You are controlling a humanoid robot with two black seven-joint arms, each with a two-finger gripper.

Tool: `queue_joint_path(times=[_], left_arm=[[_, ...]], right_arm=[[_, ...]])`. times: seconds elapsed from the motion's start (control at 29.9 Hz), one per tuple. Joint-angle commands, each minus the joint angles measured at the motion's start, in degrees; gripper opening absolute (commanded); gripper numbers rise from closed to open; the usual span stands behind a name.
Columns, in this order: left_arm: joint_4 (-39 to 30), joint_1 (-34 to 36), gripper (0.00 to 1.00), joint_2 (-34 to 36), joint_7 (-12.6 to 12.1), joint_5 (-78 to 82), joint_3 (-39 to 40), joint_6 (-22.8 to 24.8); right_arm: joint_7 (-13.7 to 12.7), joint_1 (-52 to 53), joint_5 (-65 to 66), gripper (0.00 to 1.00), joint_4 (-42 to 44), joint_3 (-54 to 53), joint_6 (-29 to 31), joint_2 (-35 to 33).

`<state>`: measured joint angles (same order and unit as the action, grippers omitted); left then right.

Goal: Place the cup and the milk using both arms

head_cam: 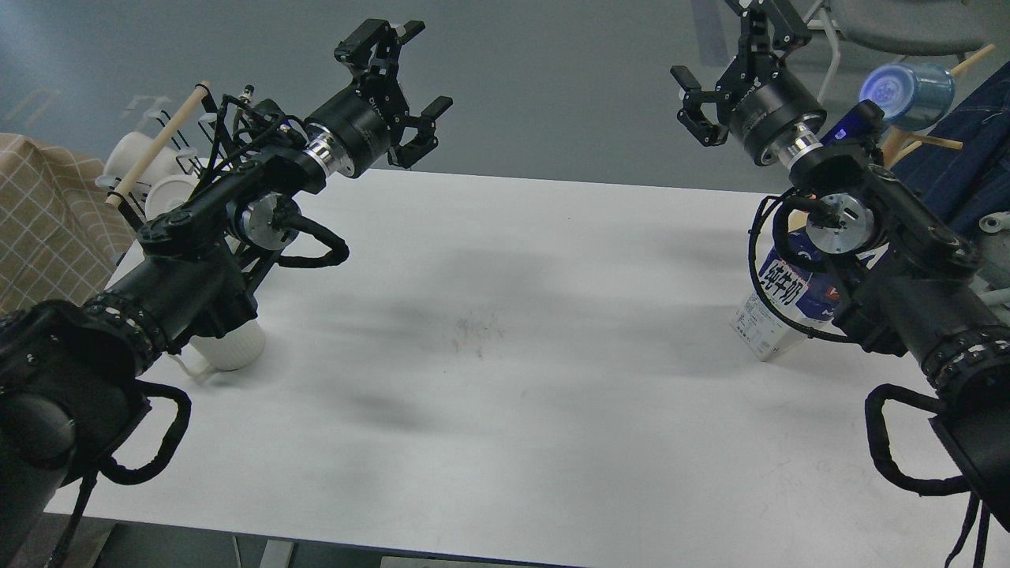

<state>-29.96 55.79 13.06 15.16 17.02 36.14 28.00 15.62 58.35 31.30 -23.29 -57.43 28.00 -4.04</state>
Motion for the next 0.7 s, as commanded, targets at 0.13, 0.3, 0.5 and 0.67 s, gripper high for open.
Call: queue_joint_path(times=[0.13, 0.3, 0.5, 0.67], left_arm=[[-0.1, -0.9, 0.98, 0.6, 0.0, 0.0, 0.9, 0.0], [0.4, -0.7, 0.98, 0.7, -0.3, 0.0, 0.8, 0.0], [0.8, -0.9, 0.98, 1.0, 0.1, -1.1, 2.1, 0.0], [2.3, -0.7, 0.98, 0.8, -0.7, -1.0, 2.9, 0.0]], right_arm=[[0.5, 0.4, 0.1, 1.00, 0.4, 0.1, 0.0, 0.3], [0.4, 0.5, 0.2, 1.00, 0.5, 0.3, 0.0, -0.4], [0.4, 0.5, 0.3, 1.00, 0.9, 0.4, 0.0, -0.3], [0.4, 1.3, 0.2, 1.00, 2.4, 0.5, 0.0, -0.4]])
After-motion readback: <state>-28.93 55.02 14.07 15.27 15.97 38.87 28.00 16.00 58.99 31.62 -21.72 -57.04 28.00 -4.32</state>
